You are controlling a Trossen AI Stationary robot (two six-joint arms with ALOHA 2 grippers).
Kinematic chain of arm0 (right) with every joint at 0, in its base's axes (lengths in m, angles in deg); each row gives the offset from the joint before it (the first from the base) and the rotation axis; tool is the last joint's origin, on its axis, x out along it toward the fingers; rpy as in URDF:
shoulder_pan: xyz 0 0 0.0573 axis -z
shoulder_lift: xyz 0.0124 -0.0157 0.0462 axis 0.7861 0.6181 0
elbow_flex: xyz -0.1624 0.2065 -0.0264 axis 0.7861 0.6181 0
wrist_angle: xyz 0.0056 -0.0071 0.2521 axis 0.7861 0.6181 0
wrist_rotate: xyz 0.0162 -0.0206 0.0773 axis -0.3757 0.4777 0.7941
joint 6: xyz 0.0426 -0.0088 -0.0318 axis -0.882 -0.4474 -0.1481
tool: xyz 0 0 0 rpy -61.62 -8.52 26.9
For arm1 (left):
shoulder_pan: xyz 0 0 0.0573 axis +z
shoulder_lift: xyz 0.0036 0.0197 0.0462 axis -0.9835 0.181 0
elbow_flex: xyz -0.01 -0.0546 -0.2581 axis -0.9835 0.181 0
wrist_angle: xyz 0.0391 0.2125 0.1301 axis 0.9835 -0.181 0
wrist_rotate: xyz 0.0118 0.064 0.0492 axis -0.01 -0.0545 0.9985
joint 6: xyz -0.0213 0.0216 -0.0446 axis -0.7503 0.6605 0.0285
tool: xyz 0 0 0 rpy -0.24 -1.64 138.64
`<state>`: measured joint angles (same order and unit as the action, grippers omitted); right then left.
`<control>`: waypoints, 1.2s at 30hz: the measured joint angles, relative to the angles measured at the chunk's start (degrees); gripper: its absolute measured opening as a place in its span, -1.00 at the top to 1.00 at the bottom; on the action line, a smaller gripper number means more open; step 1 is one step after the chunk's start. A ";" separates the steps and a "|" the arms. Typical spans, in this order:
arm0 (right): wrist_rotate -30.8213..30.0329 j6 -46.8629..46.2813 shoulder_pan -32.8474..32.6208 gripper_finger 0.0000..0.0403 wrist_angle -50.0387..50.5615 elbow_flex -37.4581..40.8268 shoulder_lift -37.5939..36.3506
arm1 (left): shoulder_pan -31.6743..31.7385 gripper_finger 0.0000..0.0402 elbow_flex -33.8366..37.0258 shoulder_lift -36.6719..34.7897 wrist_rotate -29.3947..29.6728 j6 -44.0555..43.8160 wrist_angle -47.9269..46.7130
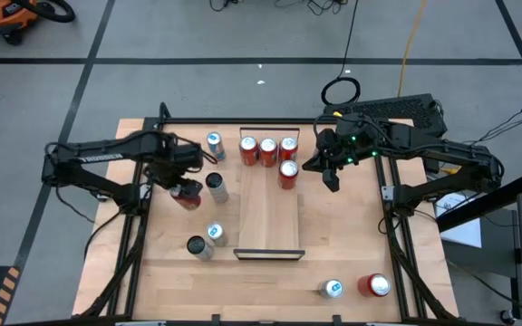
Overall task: Place canned beverage on shelf
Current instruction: Put the left red soda can on the shelf aligned with the other red soda can
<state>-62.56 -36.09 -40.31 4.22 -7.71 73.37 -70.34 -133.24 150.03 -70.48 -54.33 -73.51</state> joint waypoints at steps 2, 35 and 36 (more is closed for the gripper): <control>-0.01 0.26 0.00 1.00 0.00 0.00 0.01 | 0.00 -0.38 -4.26 0.00 -1.47 0.24 -2.05; 3.35 -5.39 -4.95 -0.33 -23.12 0.00 7.63 | -5.96 -0.38 -26.25 14.35 4.70 40.43 27.68; 2.92 -4.75 -4.99 -0.41 -23.27 0.01 7.96 | -6.06 -0.38 -26.25 14.79 4.68 41.01 28.13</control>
<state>-59.64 -40.84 -45.30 -19.05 -7.70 81.34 -76.40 -159.49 164.82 -65.80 -13.32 -45.38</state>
